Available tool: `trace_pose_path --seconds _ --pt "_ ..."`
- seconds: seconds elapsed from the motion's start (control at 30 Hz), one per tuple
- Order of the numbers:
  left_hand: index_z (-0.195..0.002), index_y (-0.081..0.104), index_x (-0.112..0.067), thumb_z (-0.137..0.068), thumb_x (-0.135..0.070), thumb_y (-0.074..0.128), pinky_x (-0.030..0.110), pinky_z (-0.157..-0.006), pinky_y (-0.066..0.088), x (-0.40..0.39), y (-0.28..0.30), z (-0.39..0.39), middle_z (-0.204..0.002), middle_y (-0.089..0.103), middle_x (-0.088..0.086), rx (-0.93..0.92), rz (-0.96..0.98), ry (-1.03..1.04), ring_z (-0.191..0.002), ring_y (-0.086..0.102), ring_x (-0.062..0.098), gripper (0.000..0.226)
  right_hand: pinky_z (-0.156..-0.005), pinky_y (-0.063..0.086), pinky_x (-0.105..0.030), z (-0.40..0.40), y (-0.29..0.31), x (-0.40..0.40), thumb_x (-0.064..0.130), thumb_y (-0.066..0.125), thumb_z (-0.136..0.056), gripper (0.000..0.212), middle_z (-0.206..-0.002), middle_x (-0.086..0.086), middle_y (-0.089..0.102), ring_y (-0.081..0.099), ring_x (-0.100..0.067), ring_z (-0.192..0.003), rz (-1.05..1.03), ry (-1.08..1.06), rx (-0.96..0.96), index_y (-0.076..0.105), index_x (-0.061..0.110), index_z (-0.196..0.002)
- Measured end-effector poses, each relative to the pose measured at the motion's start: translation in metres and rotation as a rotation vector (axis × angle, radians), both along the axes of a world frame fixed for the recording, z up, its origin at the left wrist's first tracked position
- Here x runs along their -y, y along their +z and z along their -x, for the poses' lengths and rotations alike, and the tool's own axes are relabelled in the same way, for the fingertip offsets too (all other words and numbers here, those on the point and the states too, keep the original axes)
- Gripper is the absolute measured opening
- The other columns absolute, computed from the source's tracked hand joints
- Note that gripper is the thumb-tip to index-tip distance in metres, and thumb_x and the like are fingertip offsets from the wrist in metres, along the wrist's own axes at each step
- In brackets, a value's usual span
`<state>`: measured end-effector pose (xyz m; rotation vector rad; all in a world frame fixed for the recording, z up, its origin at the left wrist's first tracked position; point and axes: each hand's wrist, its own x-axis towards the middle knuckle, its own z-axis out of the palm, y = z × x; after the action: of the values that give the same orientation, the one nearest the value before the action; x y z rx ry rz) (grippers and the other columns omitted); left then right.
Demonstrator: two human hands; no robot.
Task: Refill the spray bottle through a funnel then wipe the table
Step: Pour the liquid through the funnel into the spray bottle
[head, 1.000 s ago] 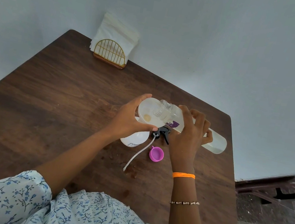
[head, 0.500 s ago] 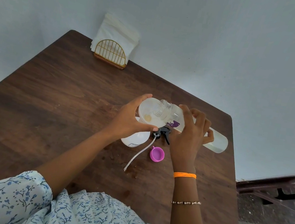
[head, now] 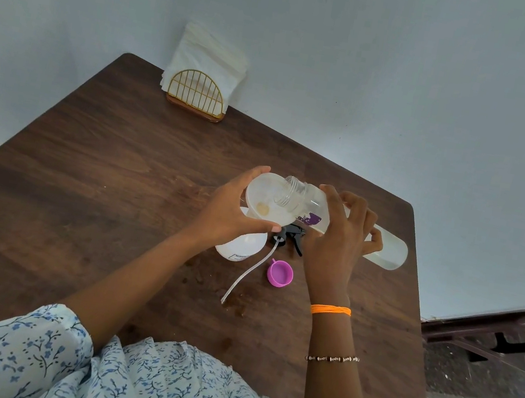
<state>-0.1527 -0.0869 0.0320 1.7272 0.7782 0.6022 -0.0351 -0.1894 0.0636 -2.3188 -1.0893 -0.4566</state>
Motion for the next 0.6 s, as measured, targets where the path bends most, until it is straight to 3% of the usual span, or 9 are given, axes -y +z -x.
trace_pose_path --seconds 0.6 --pt "-0.139 0.035 -0.031 -0.062 -0.029 0.085 0.04 -0.103 0.044 0.0009 0.0011 0.0008 -0.143 0.042 -0.002 0.007 0.004 -0.001 -0.126 0.042 0.016 0.091 -0.092 0.022 -0.046 -0.0022 -0.0019 0.0005 -0.013 0.074 -0.05 0.074 -0.114 -0.006 0.055 0.045 -0.026 -0.112 0.007 -0.002 0.026 0.061 0.025 -0.112"
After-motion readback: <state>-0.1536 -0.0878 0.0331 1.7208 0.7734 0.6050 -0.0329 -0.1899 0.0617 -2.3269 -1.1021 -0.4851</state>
